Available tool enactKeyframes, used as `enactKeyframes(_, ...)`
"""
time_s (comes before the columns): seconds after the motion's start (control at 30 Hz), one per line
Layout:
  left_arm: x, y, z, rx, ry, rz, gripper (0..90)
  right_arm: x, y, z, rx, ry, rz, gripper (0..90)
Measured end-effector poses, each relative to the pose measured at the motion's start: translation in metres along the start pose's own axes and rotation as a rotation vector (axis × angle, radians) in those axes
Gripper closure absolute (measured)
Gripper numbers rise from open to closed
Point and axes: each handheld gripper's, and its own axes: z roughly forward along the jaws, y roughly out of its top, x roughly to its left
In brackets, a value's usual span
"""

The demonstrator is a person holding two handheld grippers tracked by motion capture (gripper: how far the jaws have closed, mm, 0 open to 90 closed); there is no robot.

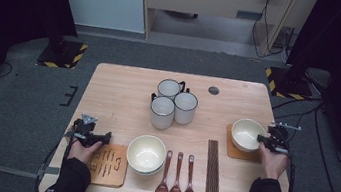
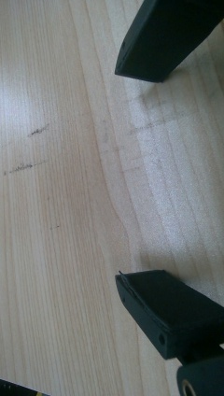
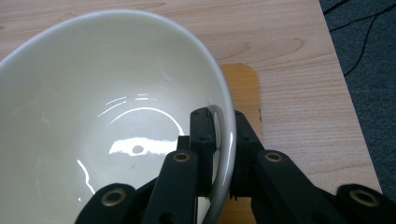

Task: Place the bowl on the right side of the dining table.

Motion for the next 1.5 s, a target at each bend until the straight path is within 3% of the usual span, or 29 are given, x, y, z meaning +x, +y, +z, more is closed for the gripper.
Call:
enactKeyframes(0.2,0.0,0.0,0.0,0.001,0.0,0.0,1.3,0.0,0.0,0.0,0.008,0.006,0.01,82.6)
enactKeyframes(0.37,0.0,0.0,0.0,0.0,0.0,0.0,1.3,0.0,-0.001,0.001,-0.001,-0.003,-0.013,81.2)
enactKeyframes(0.4,0.0,0.0,0.0,0.0,0.0,0.0,1.3,-0.001,-0.001,0.0,-0.013,-0.008,-0.028,78.6)
enactKeyframes(0.43,0.0,0.0,0.0,0.0,0.0,0.0,1.3,0.001,-0.001,-0.002,-0.047,-0.022,-0.05,68.6)
enactKeyframes(0.5,0.0,0.0,0.0,0.0,0.0,0.0,1.3,0.001,-0.002,-0.002,-0.056,-0.029,-0.058,66.0)
enactKeyframes(0.57,0.0,0.0,0.0,0.001,0.001,0.002,1.1,-0.001,-0.002,-0.005,-0.092,-0.04,-0.063,54.3)
enactKeyframes(0.77,0.0,0.0,0.0,0.006,-0.001,0.004,0.0,-0.004,-0.004,-0.011,-0.131,-0.032,-0.059,45.7)
enactKeyframes(0.83,0.0,0.0,0.001,0.007,0.0,0.002,0.0,-0.002,-0.004,-0.016,-0.164,-0.021,-0.073,41.4)
enactKeyframes(1.17,0.0,0.0,-0.001,-0.002,0.011,-0.012,0.7,0.007,-0.005,-0.028,-0.226,0.002,-0.117,31.9)
enactKeyframes(1.3,0.0,0.001,-0.008,-0.001,0.024,-0.023,14.1,0.017,-0.004,-0.037,-0.257,0.032,-0.152,27.8)
enactKeyframes(1.5,-0.003,0.006,-0.018,-0.049,-0.006,-0.033,19.0,0.025,-0.003,-0.046,-0.273,0.06,-0.187,26.8)
